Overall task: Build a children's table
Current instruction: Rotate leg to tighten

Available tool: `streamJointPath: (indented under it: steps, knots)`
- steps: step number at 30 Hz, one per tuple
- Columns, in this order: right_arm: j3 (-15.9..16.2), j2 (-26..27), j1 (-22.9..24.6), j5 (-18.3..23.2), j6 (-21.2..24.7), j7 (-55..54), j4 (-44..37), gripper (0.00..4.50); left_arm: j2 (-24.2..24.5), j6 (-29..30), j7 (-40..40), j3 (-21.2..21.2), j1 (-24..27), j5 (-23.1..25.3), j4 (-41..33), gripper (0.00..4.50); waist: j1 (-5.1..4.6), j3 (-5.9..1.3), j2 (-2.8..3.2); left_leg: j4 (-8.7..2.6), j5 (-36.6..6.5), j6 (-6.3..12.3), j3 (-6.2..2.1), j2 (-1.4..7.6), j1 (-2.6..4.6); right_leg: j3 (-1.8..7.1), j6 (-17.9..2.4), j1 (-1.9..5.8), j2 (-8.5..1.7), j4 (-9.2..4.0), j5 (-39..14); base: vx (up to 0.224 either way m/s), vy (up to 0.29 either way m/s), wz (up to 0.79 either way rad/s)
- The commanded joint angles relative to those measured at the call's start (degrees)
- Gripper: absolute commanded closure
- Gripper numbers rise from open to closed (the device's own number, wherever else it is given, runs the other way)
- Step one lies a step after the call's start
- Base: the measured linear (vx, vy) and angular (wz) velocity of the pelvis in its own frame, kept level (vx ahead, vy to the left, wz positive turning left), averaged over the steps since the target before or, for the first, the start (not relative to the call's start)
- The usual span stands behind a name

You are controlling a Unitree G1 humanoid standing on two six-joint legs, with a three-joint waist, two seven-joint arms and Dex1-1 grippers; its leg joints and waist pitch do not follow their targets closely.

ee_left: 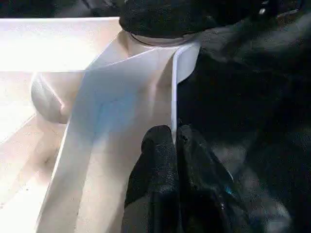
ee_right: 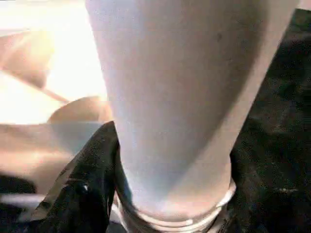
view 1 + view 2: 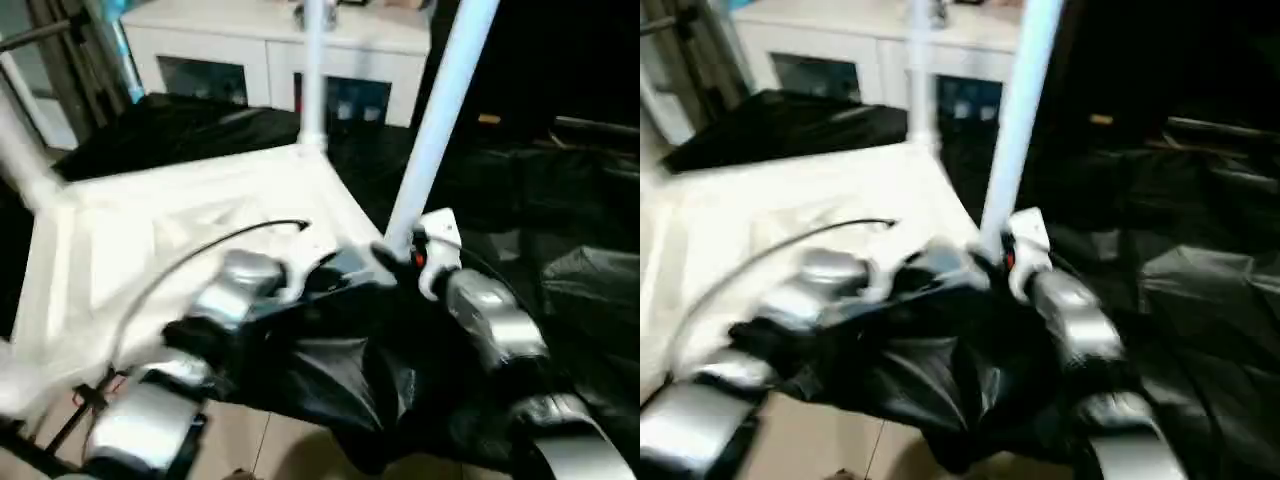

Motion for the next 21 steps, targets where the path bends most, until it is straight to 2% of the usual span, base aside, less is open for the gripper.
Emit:
streamJointPath:
  steps: [1,3,6,8,13,14,17,18,19,20,21]
  knots:
    - [3.53,3.99,1.42,-1.63,1.04,-0.31,5.09,1.78,-2.74,-1.38,3.01,0.70,-2.13,-0.94,-0.69,4.50,-0.45,-2.74,-0.32,-4.25,-21.98,0.42,-1.20,1.66,0.99,1.98,-6.29,1.12,-4.65,-6.60,-32.93,0.000,0.000,0.00]
    - [3.72,4.39,1.21,-1.58,-0.06,0.32,5.39,1.08,-2.91,-1.84,2.45,0.53,-2.08,-1.05,-0.79,4.50,-0.53,-2.85,-0.39,-4.27,-22.35,0.44,-1.30,1.68,1.13,1.98,-5.82,1.10,-4.76,-6.69,-33.48,0.000,0.000,0.00]
    - [3.09,5.14,0.27,-1.17,-1.52,2.15,6.76,0.96,-2.96,-3.57,0.79,0.26,-1.93,-1.09,-0.50,4.50,-0.72,-2.88,-0.38,-4.43,-22.06,0.86,-1.28,1.79,0.95,2.05,-6.35,1.14,-4.69,-6.60,-31.89,0.000,0.000,0.00]
    - [3.10,4.18,0.21,-0.85,-1.82,3.63,6.09,0.67,-2.19,-4.31,-1.15,-0.11,-1.34,-1.32,-1.07,4.50,-0.74,-2.89,-0.33,-4.54,-22.09,1.07,-1.32,1.91,0.92,2.11,-6.97,1.22,-4.70,-6.45,-30.78,0.000,0.000,0.00]
    - [4.22,1.01,1.19,-1.05,-3.66,8.99,2.76,0.42,-0.47,-6.12,-6.08,-0.82,-0.08,-2.44,-2.67,4.50,-0.77,-3.01,-0.33,-4.62,-20.69,1.53,-1.14,2.00,0.65,2.36,-8.23,1.47,-4.74,-6.08,-27.59,0.000,0.000,0.00]
    - [4.46,-0.15,1.69,-0.65,-3.96,11.30,1.38,0.42,0.16,-6.23,-7.54,-0.99,0.30,-2.69,-3.18,4.50,-0.55,-3.28,-0.42,-4.62,-18.54,2.17,-1.10,2.12,0.24,2.54,-8.68,2.00,-4.82,-5.68,-24.37,0.000,0.000,0.00]
    - [5.60,-4.57,3.75,0.69,-5.70,20.40,-3.46,0.42,2.59,-7.71,-13.03,-1.44,1.51,-3.64,-4.67,4.50,-0.31,-3.61,-0.37,-4.35,-14.86,3.43,-0.84,2.24,0.00,2.66,-10.90,2.38,-4.69,-4.85,-16.86,0.018,-0.004,0.01]
    - [5.67,-5.28,4.02,0.97,-5.79,21.77,-4.10,0.42,2.99,-7.46,-13.78,-1.42,1.65,-3.77,-4.89,4.50,0.03,-4.03,-0.36,-3.96,-11.34,4.74,-0.54,2.30,0.05,2.77,-12.92,2.55,-4.60,-4.12,-10.13,0.053,-0.012,0.04]
    - [5.80,-6.55,4.68,1.91,-5.12,24.65,-5.75,0.42,3.79,-8.00,-15.54,-1.47,1.97,-4.11,-5.26,4.50,0.07,-4.13,-0.25,-3.84,-10.04,5.16,-0.54,2.31,-0.05,2.78,-13.74,2.60,-4.61,-3.77,-7.86,0.051,-0.017,0.04]
    - [5.89,-7.13,5.00,2.28,-4.68,25.97,-6.52,0.42,4.15,-8.18,-16.36,-1.48,2.13,-4.27,-5.43,4.50,0.38,-4.43,-0.35,-3.58,-6.70,6.36,-0.53,2.17,-0.53,2.66,-14.55,3.16,-4.47,-3.15,-3.13,0.000,0.000,0.00]
    - [6.21,-8.26,5.60,2.92,-3.70,28.37,-7.94,0.42,4.87,-8.10,-17.68,-1.62,2.34,-4.39,-5.73,4.50,0.62,-4.52,-0.32,-3.41,-5.40,7.03,-0.46,2.22,-0.58,2.62,-15.02,3.10,-4.29,-2.82,-0.81,0.000,0.000,0.00]
